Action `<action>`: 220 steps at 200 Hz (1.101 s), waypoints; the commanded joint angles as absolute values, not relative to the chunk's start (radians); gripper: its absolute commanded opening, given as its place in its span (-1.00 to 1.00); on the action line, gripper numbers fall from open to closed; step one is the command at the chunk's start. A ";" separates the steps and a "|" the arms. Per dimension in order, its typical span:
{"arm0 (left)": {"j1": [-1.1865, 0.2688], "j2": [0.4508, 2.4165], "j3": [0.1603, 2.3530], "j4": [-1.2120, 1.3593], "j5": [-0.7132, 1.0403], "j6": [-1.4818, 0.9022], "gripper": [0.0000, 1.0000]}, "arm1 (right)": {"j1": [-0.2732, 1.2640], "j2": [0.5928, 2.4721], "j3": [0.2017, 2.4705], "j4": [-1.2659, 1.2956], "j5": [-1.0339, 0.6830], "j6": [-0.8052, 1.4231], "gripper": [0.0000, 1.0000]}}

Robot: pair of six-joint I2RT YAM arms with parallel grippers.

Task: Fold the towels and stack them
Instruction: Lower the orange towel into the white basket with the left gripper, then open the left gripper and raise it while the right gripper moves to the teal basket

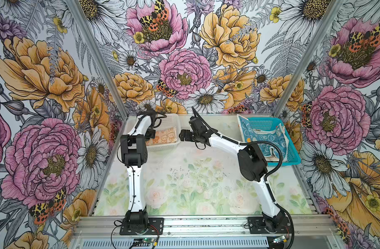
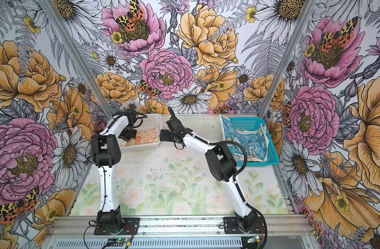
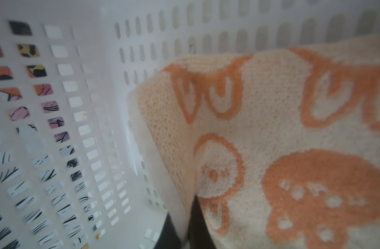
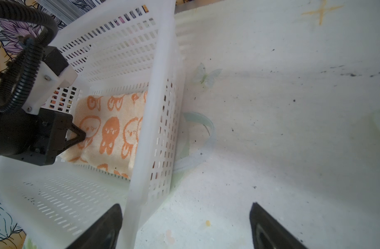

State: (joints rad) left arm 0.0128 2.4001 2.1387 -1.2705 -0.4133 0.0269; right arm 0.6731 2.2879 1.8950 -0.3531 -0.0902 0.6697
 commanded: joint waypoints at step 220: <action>-0.381 2.382 2.567 -1.263 -0.081 -0.194 0.98 | 0.277 1.706 1.545 -0.412 -0.109 0.521 0.99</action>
State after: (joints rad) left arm -0.3401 2.2986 2.4977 -1.2690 -0.2096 -0.1318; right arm 0.3363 1.7798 1.6131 -0.3859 -0.1200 0.5499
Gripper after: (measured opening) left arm 0.987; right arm 0.992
